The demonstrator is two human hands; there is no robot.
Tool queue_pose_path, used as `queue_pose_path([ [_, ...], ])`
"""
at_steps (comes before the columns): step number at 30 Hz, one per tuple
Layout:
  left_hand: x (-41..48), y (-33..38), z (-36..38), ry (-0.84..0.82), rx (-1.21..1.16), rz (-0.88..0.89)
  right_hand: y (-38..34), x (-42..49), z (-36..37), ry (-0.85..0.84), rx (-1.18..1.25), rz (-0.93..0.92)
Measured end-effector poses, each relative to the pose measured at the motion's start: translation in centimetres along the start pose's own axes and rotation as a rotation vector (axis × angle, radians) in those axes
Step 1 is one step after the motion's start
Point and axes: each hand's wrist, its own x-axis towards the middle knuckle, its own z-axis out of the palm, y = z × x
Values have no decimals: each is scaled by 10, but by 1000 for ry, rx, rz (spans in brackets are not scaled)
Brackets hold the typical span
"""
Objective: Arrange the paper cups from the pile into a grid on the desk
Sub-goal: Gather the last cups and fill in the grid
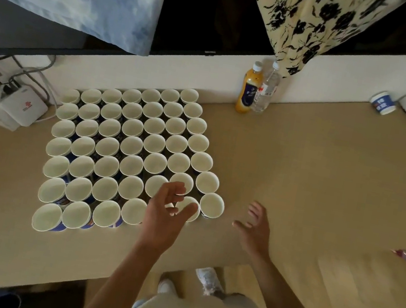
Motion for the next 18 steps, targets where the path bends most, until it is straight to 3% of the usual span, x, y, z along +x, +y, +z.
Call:
queue_pose_path([
  [5, -5, 21, 51, -125, -25, 48, -52, -1, -48, 134, 133, -179],
  [9, -11, 41, 98, -194, -11, 97, -83, -3, -101, 33, 344, -290],
  [11, -17, 52, 124, -208, -7, 134, -88, 1, -125, 65, 396, -346],
  [13, -22, 60, 154, -217, -13, 161, -95, 4, -149, 153, 389, -257],
  [16, -34, 74, 207, -219, -39, 199, -99, 14, -201, 90, 570, -207],
  [18, -45, 83, 248, -209, -58, 210, -99, 28, -241, 107, 503, -210],
])
